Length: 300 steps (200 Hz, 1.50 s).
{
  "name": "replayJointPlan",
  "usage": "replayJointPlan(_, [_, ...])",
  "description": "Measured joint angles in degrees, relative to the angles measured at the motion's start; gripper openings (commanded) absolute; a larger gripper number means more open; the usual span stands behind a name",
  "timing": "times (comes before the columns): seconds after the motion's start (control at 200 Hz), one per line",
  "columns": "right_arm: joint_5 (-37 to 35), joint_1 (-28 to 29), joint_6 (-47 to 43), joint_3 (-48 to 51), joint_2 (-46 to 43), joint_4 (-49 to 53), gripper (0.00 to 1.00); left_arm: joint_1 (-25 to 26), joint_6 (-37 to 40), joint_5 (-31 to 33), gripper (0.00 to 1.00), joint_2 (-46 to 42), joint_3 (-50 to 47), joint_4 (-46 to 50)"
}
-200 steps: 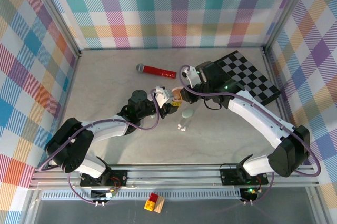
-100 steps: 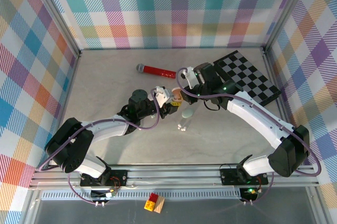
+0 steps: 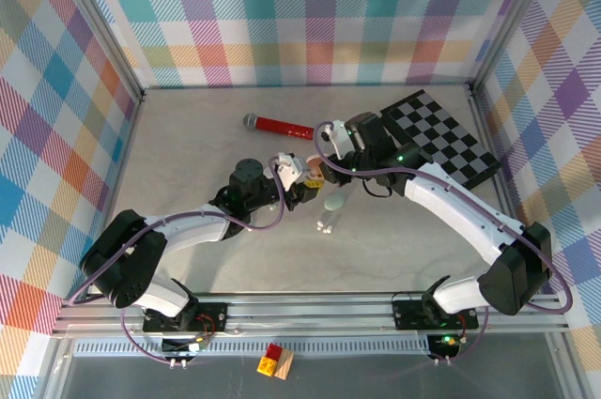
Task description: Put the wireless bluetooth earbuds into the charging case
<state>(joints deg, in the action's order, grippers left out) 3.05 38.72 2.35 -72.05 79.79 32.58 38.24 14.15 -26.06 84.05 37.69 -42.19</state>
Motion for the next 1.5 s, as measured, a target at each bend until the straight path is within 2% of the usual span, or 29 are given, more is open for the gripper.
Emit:
replayJointPlan(0.515, [0.3,0.0,0.2,0.1,0.0,-0.3,0.28,0.0,-0.7,0.0,0.33,0.0,0.4,-0.1])
replayJointPlan(0.805, [1.4,0.3,0.2,0.8,-1.3,-0.4,0.49,0.0,-0.9,0.0,0.33,0.3,0.5,-0.9])
replayJointPlan(1.08, [2.3,-0.6,0.5,4.4,-6.8,-2.2,0.53,-0.2,-1.7,-0.3,0.33,0.3,0.5,-3.3])
replayJointPlan(1.22, [6.0,-3.8,3.4,8.1,-10.3,-6.2,0.59,-0.4,-2.2,-1.0,0.33,0.3,0.3,-4.5])
replayJointPlan(1.415, [13.2,-8.9,9.6,9.6,-11.6,-13.1,0.77,-0.5,-1.8,-1.7,0.33,0.3,0.3,-4.5])
replayJointPlan(1.5, [15.6,-9.9,12.2,9.5,-11.3,-15.8,0.8,-0.5,-1.4,-2.0,0.33,0.3,0.3,-4.4])
